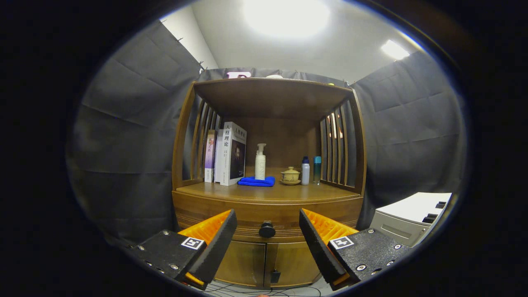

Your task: Pull open the drawer, take out the items inside it, and place them on the countertop above the cabinet.

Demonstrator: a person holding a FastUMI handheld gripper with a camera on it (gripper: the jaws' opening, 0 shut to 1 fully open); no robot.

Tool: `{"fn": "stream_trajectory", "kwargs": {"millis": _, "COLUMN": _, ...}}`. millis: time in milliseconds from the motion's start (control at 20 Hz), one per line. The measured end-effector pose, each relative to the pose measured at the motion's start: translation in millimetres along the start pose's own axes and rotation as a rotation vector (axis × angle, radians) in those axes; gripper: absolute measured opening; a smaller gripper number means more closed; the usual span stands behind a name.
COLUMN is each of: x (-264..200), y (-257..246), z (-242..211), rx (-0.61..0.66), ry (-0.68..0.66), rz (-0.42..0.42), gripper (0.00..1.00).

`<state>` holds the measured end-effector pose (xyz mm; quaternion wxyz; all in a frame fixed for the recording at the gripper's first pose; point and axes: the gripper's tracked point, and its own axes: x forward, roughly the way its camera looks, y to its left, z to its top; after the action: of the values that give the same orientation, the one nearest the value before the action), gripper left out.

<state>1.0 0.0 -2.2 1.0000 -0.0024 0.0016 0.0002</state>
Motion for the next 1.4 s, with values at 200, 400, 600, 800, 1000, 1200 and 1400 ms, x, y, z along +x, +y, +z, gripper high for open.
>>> {"fn": "stream_trajectory", "kwargs": {"millis": 200, "x": 1.0, "y": -0.5, "z": -1.7, "rx": -0.003, "ry": 0.005, "rz": -0.004, "gripper": 0.95}}
{"fn": "stream_trajectory", "kwargs": {"millis": 400, "x": 5.9, "y": -1.1, "z": -8.0, "rx": -0.001, "ry": 0.021, "rz": -0.007, "gripper": 0.95}}
{"fn": "stream_trajectory", "kwargs": {"millis": 600, "x": 17.2, "y": -3.9, "z": -16.8, "rx": 0.03, "ry": 0.049, "rz": -0.033, "gripper": 0.95}}
{"fn": "stream_trajectory", "kwargs": {"millis": 800, "x": 34.1, "y": -3.9, "z": -21.6, "rx": 0.04, "ry": 0.083, "rz": -0.061, "gripper": 0.95}}
{"fn": "stream_trajectory", "kwargs": {"millis": 1000, "x": 61.2, "y": -8.7, "z": -33.4, "rx": 0.078, "ry": 0.115, "rz": -0.092, "gripper": 0.95}}
{"fn": "stream_trajectory", "kwargs": {"millis": 1200, "x": 86.0, "y": -6.6, "z": -60.3, "rx": 0.088, "ry": 0.185, "rz": -0.093, "gripper": 0.95}}
{"fn": "stream_trajectory", "kwargs": {"millis": 1400, "x": 110.4, "y": -7.6, "z": -89.8, "rx": 0.086, "ry": 0.282, "rz": -0.085, "gripper": 0.95}}
